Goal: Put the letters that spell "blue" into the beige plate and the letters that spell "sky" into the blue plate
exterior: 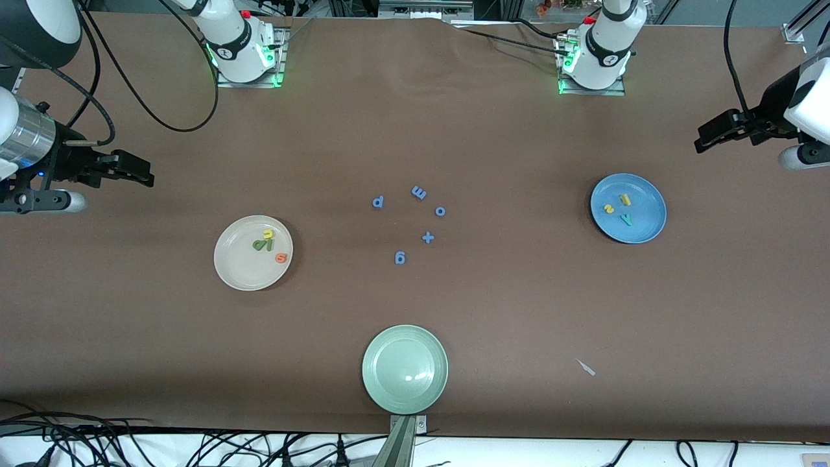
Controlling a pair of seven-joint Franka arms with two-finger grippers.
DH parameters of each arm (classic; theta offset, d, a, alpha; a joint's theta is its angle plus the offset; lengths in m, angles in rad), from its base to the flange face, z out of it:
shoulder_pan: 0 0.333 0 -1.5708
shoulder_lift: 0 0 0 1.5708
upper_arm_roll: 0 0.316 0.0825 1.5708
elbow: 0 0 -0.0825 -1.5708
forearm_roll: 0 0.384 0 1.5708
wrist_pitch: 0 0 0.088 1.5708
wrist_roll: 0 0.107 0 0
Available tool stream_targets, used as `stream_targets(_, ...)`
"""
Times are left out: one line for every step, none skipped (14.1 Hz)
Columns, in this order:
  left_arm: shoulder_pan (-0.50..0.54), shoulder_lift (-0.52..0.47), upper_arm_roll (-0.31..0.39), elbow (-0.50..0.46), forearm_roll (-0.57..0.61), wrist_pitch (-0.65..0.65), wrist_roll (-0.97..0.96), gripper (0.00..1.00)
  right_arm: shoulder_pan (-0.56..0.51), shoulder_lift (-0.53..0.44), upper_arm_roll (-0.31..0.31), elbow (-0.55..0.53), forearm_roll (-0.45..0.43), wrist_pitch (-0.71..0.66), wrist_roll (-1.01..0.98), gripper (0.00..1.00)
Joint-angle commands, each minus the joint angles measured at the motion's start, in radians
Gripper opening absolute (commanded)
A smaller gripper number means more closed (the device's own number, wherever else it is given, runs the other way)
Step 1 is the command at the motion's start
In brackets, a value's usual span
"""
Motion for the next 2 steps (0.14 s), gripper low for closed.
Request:
stream_targets(-0.001,0.015,0.002,0.035,0.001,0.009,0.031,1.0,-0.014,0.014,0.014,0.028,-0.011,-0.007,-0.014,1.0)
stream_targets(-0.001,0.015,0.002,0.035,0.001,0.009,0.029,1.0,-0.015,0.014,0.013,0.03,-0.011,-0.009,-0.014,1.0)
